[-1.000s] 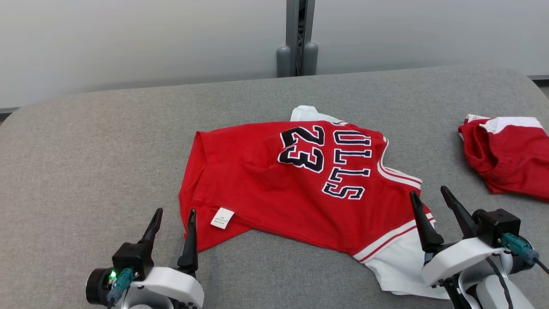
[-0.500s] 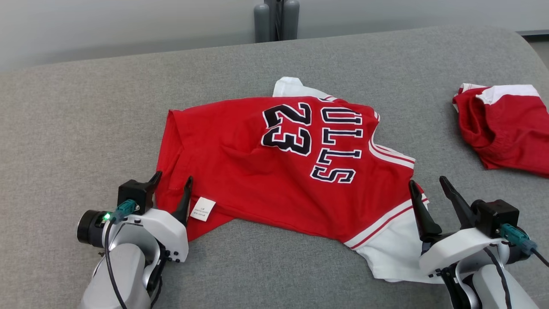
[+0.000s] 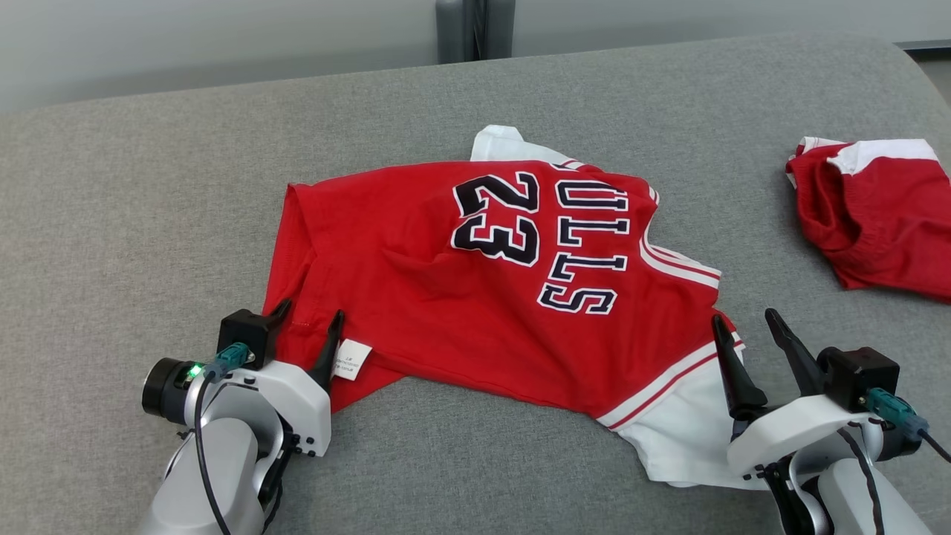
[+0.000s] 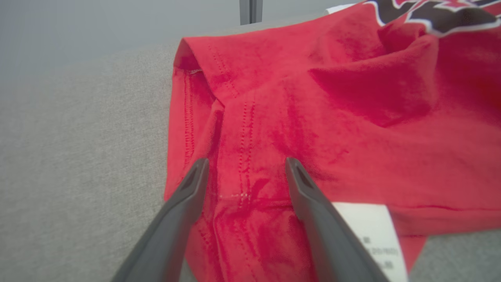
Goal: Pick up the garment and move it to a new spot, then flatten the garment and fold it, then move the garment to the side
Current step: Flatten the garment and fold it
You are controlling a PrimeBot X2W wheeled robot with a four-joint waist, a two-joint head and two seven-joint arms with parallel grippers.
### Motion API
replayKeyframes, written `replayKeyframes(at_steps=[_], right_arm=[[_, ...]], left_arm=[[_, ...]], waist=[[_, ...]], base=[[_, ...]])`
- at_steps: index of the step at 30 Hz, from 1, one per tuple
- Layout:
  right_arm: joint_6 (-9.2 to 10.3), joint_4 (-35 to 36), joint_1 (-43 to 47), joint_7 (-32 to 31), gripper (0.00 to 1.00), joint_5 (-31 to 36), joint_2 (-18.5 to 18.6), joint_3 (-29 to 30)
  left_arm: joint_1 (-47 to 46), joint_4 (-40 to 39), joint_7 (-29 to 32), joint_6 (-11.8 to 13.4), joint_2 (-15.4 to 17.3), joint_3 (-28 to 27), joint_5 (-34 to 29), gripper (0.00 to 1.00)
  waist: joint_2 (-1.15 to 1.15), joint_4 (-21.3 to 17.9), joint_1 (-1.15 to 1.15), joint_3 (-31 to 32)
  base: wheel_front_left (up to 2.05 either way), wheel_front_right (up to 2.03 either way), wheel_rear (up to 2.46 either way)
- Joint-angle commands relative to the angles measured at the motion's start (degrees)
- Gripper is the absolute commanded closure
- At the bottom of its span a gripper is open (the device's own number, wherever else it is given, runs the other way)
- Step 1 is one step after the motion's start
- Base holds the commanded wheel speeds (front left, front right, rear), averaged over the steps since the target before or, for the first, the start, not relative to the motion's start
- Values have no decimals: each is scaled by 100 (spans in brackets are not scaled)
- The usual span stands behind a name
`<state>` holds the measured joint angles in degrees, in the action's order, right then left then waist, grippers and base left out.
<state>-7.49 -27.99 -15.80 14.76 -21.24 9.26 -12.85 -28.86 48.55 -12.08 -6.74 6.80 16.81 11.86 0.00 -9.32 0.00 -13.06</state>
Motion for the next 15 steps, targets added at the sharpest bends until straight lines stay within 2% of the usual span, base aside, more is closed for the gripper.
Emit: replayKeyframes(at_steps=[1,15], right_arm=[[-1,-10,-41,49,0,9,12,20],[-1,-149,-55,54,0,41,10,-21]], left_arm=[[-43,-11,-22,-5,33,20,-49,0],[142,-138,209,-67,36,427,91,0]], waist=[[0,29,0,14],[0,156,0,132]], base=[[0,0,0],[0,0,0]])
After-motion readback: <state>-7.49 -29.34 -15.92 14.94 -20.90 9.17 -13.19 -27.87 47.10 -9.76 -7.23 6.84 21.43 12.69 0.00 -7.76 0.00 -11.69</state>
